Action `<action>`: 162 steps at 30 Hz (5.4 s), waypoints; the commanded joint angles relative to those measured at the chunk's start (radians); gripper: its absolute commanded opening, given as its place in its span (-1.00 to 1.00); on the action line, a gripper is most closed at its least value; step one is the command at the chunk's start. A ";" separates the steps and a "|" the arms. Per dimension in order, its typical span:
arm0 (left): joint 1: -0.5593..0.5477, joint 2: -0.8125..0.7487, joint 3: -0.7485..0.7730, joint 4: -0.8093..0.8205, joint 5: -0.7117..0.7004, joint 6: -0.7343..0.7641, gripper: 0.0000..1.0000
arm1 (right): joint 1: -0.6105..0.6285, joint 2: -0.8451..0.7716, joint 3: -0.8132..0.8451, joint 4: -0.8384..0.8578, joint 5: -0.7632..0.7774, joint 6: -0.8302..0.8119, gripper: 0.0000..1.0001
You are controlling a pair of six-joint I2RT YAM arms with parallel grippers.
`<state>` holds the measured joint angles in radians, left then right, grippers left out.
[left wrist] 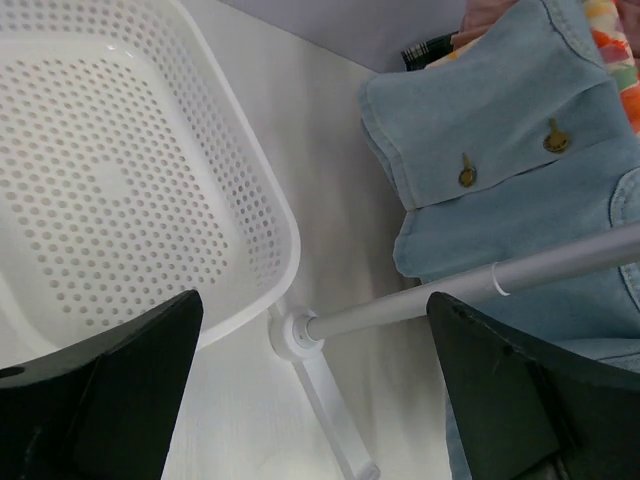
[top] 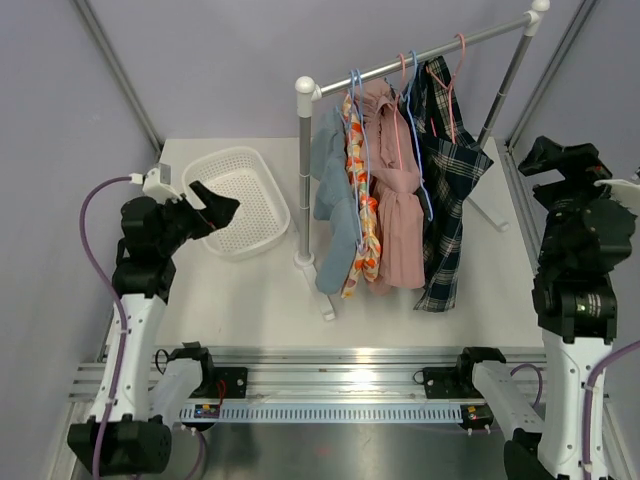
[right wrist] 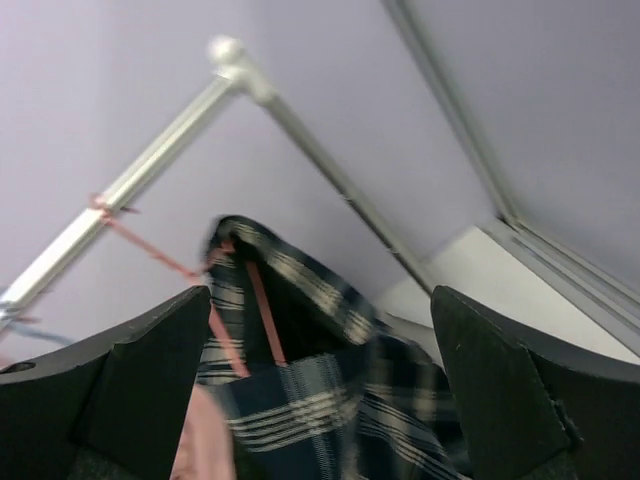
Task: Remove the skirt from the hanger
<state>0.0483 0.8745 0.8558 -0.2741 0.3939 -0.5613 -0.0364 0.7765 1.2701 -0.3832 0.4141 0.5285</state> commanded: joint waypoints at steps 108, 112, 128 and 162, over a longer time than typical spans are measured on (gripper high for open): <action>-1.476 0.952 1.072 -0.109 -0.523 0.201 0.24 | 0.228 0.302 0.624 -0.408 -0.195 -0.246 -1.00; -1.481 0.948 1.072 -0.119 -0.533 0.193 -0.82 | 0.228 0.302 0.644 -0.416 -0.181 -0.252 -1.00; -1.984 0.773 0.938 -0.349 -1.062 0.167 -1.00 | 0.227 0.411 0.649 -0.391 -0.026 -0.317 -1.00; -1.882 0.681 0.468 -0.482 -1.058 -0.376 -1.00 | 0.227 0.526 0.842 -0.422 -0.202 -0.285 -1.00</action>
<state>-1.7206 1.6920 1.3499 -0.6758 -0.5659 -0.6846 0.1936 1.1915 2.0659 -0.9363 0.1940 0.2897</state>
